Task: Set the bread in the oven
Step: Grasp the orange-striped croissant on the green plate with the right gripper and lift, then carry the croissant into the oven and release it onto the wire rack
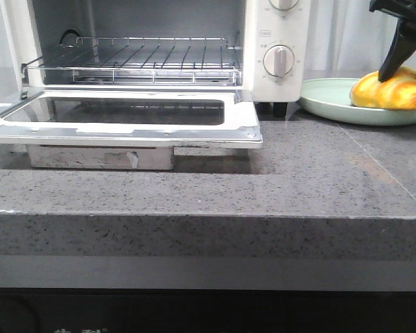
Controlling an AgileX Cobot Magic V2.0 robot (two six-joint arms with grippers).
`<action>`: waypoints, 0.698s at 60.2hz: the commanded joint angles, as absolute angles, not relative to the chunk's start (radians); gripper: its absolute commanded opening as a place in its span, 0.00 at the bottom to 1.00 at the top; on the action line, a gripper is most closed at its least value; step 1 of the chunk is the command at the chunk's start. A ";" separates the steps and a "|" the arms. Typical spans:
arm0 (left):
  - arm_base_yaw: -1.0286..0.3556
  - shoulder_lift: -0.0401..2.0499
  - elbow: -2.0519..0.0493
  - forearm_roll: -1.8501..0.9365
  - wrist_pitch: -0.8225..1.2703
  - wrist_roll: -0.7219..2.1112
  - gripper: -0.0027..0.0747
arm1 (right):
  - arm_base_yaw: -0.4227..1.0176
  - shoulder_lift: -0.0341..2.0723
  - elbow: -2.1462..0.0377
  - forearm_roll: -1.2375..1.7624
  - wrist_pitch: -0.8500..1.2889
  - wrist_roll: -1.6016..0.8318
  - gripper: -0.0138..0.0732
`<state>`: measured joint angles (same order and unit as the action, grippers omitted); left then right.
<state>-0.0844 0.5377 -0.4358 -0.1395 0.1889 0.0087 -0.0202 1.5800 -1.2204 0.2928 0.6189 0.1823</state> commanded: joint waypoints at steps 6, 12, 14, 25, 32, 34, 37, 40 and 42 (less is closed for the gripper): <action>-0.084 0.537 -0.466 -0.142 0.116 0.007 0.01 | -0.023 1.450 -1.248 0.300 0.610 0.143 0.37; -0.084 0.537 -0.466 -0.142 0.116 0.007 0.01 | -0.015 1.368 -1.209 0.300 0.625 0.122 0.37; -0.084 0.537 -0.466 -0.142 0.116 0.007 0.01 | -0.007 1.339 -1.189 0.300 0.625 0.122 0.37; -0.084 0.537 -0.466 -0.142 0.116 0.007 0.01 | 0.088 1.112 -1.002 0.306 0.614 0.122 0.37; -0.084 0.537 -0.466 -0.142 0.116 0.007 0.01 | 0.208 1.002 -0.898 0.377 0.583 0.122 0.37; -0.084 0.537 -0.466 -0.142 0.116 0.007 0.01 | 0.237 0.988 -0.888 0.395 0.565 0.122 0.37; -0.084 0.537 -0.466 -0.142 0.116 0.007 0.01 | 0.286 0.985 -0.885 0.419 0.532 0.122 0.37; -0.084 0.537 -0.466 -0.142 0.116 0.007 0.01 | 0.334 0.995 -0.894 0.439 0.490 0.122 0.37; -0.084 0.537 -0.466 -0.142 0.116 0.007 0.01 | 0.361 1.007 -0.900 0.448 0.464 0.122 0.37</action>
